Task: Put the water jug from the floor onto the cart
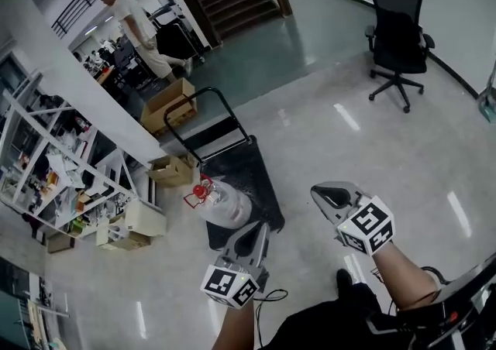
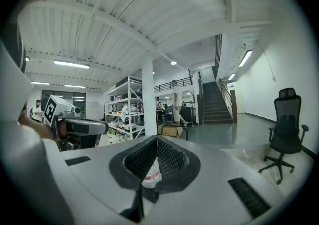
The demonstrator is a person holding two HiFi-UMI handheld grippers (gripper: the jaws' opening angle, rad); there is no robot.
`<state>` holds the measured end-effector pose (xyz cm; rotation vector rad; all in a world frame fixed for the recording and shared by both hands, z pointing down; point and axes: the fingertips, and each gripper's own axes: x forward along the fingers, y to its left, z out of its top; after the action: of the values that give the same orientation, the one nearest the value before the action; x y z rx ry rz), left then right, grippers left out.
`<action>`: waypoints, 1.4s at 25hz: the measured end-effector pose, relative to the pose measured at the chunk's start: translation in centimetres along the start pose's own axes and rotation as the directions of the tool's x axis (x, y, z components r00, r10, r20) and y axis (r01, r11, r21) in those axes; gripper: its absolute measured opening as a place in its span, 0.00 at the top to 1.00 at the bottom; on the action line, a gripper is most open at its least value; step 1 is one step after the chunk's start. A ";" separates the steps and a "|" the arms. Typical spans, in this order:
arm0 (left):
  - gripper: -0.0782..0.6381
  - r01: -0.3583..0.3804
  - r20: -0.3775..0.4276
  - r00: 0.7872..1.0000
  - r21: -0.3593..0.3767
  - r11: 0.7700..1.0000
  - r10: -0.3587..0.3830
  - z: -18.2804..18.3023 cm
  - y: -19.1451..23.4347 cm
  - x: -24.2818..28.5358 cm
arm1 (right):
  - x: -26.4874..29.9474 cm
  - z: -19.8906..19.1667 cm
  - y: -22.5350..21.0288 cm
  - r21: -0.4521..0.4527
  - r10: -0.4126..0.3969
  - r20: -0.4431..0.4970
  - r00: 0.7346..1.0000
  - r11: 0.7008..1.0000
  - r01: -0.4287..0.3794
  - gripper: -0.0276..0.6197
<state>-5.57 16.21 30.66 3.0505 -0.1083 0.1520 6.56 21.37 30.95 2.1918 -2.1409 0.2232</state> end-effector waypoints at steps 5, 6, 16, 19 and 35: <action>0.89 0.057 0.013 0.998 0.001 0.998 -0.057 -2.7 -2.1 -8.5 | -3.0 -2.1 7.8 0.016 -0.061 -0.004 0.998 0.998 0.061 0.95; 0.89 0.061 0.013 0.998 -0.006 0.998 -0.061 -3.3 -2.2 -10.3 | -3.4 -2.6 9.5 0.024 -0.073 -0.005 0.997 0.997 0.073 0.95; 0.89 0.108 0.049 0.993 -0.048 0.993 -0.106 -5.3 -4.1 -23.3 | -8.8 -3.8 23.4 0.001 -0.115 -0.067 0.991 0.993 0.115 0.95; 0.89 0.121 0.068 0.991 -0.050 0.991 -0.117 -5.0 -6.5 -25.6 | -11.6 -3.9 25.3 0.002 -0.135 -0.069 0.989 0.991 0.135 0.95; 0.89 0.037 0.061 0.997 -0.016 0.999 -0.036 -6.7 -25.2 -36.1 | -30.9 -7.4 35.0 -0.023 -0.045 -0.024 0.999 0.999 0.044 0.95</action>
<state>-40.12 44.28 31.52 3.0383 -0.0574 0.0556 -29.34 52.03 31.78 2.2096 -2.0692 0.2214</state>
